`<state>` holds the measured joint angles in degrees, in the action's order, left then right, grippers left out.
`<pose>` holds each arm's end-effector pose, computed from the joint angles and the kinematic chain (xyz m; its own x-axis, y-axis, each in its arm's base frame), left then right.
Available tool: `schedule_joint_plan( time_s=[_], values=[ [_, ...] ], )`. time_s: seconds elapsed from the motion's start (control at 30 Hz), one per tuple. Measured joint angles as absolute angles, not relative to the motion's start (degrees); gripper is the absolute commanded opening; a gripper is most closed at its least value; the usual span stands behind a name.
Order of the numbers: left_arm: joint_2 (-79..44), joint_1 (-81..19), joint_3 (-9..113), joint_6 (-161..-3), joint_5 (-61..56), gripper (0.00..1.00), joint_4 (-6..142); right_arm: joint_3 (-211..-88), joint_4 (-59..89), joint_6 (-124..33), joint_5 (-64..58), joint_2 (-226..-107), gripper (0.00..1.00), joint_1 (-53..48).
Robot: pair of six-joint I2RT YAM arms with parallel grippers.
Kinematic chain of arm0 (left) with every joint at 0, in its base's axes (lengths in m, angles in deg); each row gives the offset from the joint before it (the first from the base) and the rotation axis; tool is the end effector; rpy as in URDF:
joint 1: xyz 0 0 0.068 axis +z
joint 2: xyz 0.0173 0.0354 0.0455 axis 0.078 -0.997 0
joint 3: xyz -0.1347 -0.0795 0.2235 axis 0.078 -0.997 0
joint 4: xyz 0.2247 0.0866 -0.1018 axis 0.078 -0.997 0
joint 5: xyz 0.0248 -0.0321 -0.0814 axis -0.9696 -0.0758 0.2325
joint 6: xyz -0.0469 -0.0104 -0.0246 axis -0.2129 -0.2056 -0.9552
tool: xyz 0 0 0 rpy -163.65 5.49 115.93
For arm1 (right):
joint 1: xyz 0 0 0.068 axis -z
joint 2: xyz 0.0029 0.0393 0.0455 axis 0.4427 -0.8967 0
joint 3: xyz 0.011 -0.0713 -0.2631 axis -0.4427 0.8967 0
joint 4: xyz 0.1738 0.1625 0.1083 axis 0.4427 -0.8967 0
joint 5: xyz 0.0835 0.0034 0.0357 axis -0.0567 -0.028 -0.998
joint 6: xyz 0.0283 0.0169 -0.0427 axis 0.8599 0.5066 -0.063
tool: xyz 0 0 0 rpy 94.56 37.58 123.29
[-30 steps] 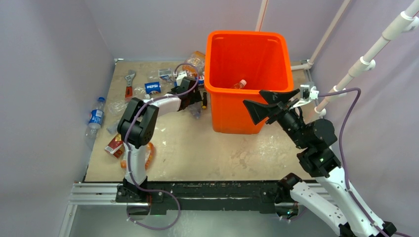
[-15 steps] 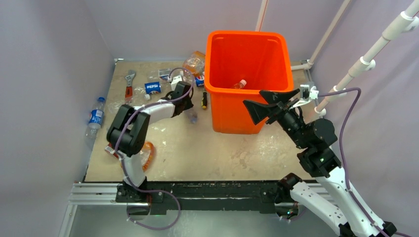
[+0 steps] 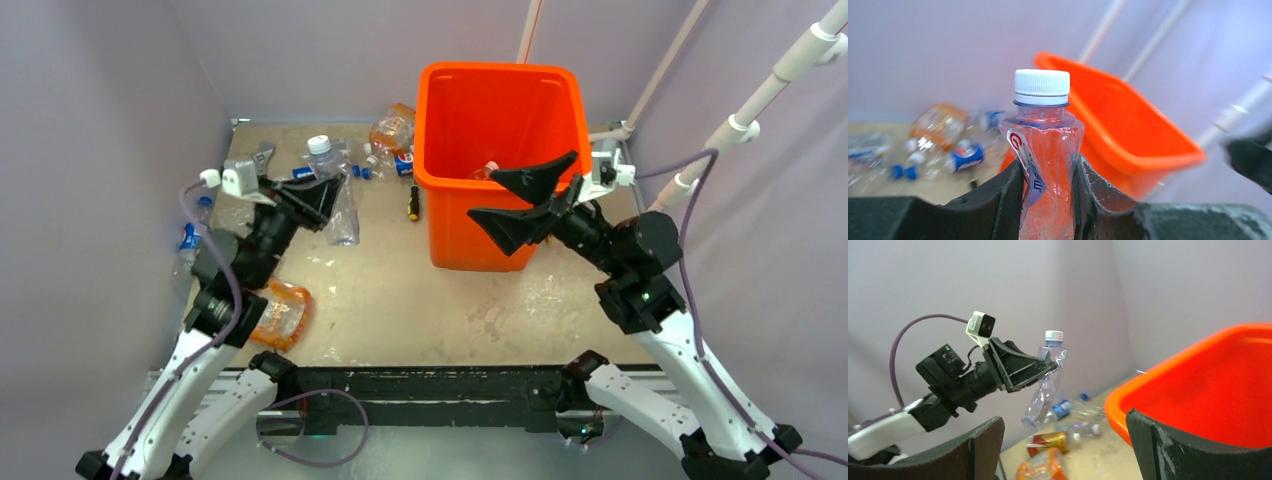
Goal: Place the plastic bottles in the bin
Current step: Pick up the plastic bottle at the center of the board.
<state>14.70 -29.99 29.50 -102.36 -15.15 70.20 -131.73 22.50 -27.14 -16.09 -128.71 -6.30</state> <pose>0.1558 -0.0713 0.4027 -0.0452 -0.5598 -0.8274 0.3993 0.7491 -0.5286 0.1194 0.0910 0.4551 -0.0422 0.4421 -0.8960 -0.8365 0.4748 0.2736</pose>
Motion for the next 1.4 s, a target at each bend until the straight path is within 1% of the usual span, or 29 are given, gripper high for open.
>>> schedule_joint_plan(
  time_s=[0.13, 0.3, 0.43, 0.7, 0.9, 1.17, 1.2, 1.3, 1.4],
  values=[
    [22.1, -30.0, 26.3, -101.1, -2.1, 0.18, 75.6, -135.8, 25.4, -26.4, -23.0, -134.9, 0.95, -8.8],
    [22.9, -30.0, 24.6, -101.0, 14.6, 0.17, 79.5, -140.2, 25.8, -27.2, -23.2, -142.0, 0.94, -17.7],
    [23.5, -30.0, 24.4, -100.9, 22.4, 0.16, 81.7, -142.1, 27.3, -27.0, -23.4, -145.4, 0.93, -19.9],
    [25.2, -30.0, 24.5, -97.7, 29.1, 0.14, 80.3, -142.5, 31.1, -27.1, -19.8, -148.3, 0.91, -24.9],
    [25.5, -30.0, 24.5, -96.4, 29.9, 0.13, 78.7, -147.9, 31.5, -29.8, -15.3, -153.5, 0.87, -31.7],
    [26.9, -30.0, 24.5, -95.0, 29.8, 0.13, 77.4, -150.0, 29.4, -33.2, -8.4, -157.5, 0.70, -34.9],
    [27.0, -30.0, 24.5, -95.0, 29.7, 0.13, 77.2, -150.0, 29.1, -33.3, -7.8, -157.7, 0.66, -34.9],
    [27.0, -30.0, 24.5, -94.9, 29.2, 0.13, 76.8, -150.0, 28.8, -33.6, -6.5, -158.2, 0.50, -34.9],
    [26.8, -30.0, 24.5, -94.9, 28.6, 0.13, 76.2, -150.0, 28.7, -33.7, -5.8, -158.2, 0.31, -35.4]
  ],
)
